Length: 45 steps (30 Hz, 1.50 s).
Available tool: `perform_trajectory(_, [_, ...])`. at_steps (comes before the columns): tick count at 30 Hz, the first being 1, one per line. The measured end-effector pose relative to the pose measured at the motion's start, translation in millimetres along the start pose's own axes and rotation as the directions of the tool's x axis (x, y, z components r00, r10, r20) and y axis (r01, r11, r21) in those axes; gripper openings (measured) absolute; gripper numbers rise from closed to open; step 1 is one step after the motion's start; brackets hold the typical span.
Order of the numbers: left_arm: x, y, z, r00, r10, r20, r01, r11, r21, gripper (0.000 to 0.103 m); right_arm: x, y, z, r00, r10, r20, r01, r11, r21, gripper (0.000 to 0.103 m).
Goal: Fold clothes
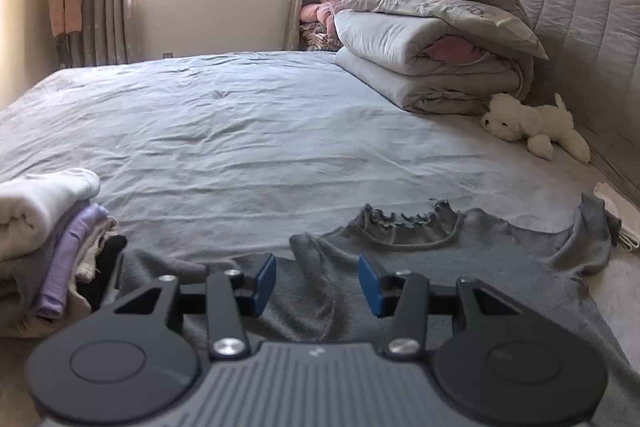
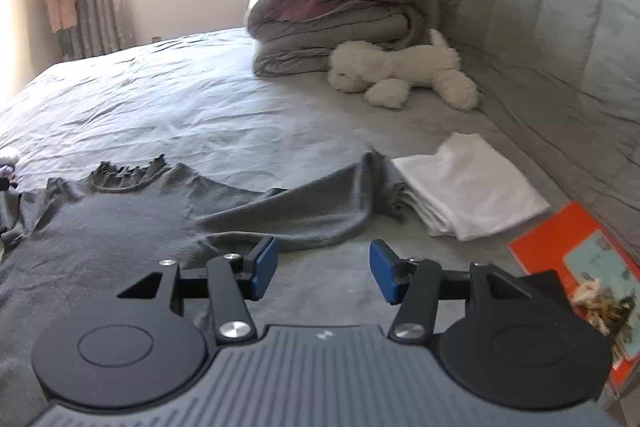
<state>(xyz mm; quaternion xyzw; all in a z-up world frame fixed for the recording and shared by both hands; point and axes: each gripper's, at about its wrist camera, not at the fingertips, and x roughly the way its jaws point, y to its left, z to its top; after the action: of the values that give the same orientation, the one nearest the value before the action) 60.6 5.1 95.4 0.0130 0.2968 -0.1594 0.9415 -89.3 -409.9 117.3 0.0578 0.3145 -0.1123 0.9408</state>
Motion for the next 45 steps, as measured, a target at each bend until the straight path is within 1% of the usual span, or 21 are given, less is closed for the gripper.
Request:
perform_trajectory(4, [1.9, -4.4, -0.8, 1.000, -0.017, -0.003, 0.017, 1.000, 0.003, 0.047, -1.8, -15.8, -1.9, 1.000, -0.013, -0.015, 0.014, 0.997, 0.078, 0.055])
perform_trajectory(10, [-6.5, -1.7, 1.3, 0.999, -0.038, 0.017, 0.039, 0.999, -0.020, 0.047, -12.5, -12.7, -13.0, 1.000, -0.022, -0.015, 0.023, 0.997, 0.078, 0.055])
perform_trajectory(17, [-13.7, 2.9, 7.8, 0.997, -0.072, 0.036, 0.074, 0.997, -0.038, 0.047, -20.4, -6.9, -21.1, 0.999, -0.025, -0.039, 0.030, 0.992, 0.124, 0.055])
perform_trajectory(24, [-12.7, 3.5, 8.6, 0.996, -0.088, 0.033, 0.089, 0.996, -0.030, 0.048, -27.6, 10.7, -17.3, 0.997, -0.050, -0.054, 0.055, 0.993, 0.101, 0.055])
perform_trajectory(27, [-11.6, 4.4, 8.0, 0.996, -0.082, 0.028, 0.082, 0.996, -0.018, 0.048, -30.3, 17.1, -11.7, 0.997, -0.058, -0.051, 0.063, 0.994, 0.092, 0.055])
perform_trajectory(30, [-11.1, 5.1, 8.7, 0.995, -0.093, 0.028, 0.094, 0.995, -0.018, 0.048, -33.6, 22.7, -7.7, 0.996, -0.070, -0.049, 0.074, 0.993, 0.087, 0.055])
perform_trajectory(32, [-9.6, 4.8, 8.8, 0.996, -0.087, 0.027, 0.087, 0.996, -0.015, 0.048, -36.6, 25.9, -6.4, 0.997, -0.063, -0.039, 0.066, 0.995, 0.073, 0.055])
perform_trajectory(35, [-4.0, 5.8, 8.7, 0.996, -0.083, 0.017, 0.084, 0.996, -0.030, 0.048, -34.5, 26.7, -7.0, 0.997, -0.067, -0.038, 0.069, 0.996, 0.051, 0.055])
perform_trajectory(39, [6.3, 4.5, 8.1, 0.998, -0.070, 0.005, 0.070, 0.997, -0.028, 0.048, -26.0, 19.8, -11.9, 0.996, -0.073, -0.057, 0.076, 0.995, 0.059, 0.055])
perform_trajectory(45, [9.3, 4.2, 2.7, 0.999, -0.054, -0.006, 0.054, 0.999, 0.007, 0.048, -19.9, 17.2, -12.8, 0.997, -0.063, -0.051, 0.065, 0.997, 0.041, 0.055])
